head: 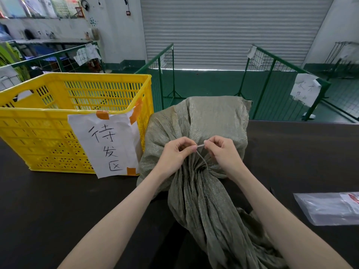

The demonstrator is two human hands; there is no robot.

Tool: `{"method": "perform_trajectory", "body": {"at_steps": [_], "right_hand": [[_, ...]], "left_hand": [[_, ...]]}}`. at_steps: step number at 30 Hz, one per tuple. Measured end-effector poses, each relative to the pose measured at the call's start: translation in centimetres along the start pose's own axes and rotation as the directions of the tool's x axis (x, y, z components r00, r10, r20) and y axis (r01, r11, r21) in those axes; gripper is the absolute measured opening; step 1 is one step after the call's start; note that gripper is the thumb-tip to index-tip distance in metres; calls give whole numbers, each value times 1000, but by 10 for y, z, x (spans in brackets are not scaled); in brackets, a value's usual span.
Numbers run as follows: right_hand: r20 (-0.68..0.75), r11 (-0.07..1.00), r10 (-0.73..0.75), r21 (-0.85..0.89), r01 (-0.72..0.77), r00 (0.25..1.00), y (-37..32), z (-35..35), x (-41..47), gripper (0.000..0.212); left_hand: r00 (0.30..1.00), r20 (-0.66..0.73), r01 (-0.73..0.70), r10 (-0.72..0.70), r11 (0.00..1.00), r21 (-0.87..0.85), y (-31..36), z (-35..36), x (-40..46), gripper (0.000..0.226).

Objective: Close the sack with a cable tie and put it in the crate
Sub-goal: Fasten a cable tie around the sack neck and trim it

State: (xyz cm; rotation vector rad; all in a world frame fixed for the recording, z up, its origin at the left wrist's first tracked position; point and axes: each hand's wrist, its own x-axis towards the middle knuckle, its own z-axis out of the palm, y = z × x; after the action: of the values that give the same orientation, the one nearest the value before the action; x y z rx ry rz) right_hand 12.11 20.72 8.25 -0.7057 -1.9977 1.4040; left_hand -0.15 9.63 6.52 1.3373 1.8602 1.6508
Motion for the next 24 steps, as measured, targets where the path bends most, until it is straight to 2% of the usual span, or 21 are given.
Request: {"method": "perform_trajectory", "body": {"at_steps": [7, 14, 24], "right_hand": [[-62, 999, -19, 26, 20, 998, 1, -6, -2, 26], [-93, 991, 14, 135, -1, 996, 3, -18, -3, 25], [-168, 936, 60, 353, 3, 984, 8, -26, -10, 26]], "left_hand": [[1000, -14, 8, -7, 1000, 28, -10, 0, -4, 6], [997, -24, 77, -76, 997, 17, -23, -4, -12, 13], [996, -43, 86, -83, 993, 79, -27, 0, -15, 21]]}}
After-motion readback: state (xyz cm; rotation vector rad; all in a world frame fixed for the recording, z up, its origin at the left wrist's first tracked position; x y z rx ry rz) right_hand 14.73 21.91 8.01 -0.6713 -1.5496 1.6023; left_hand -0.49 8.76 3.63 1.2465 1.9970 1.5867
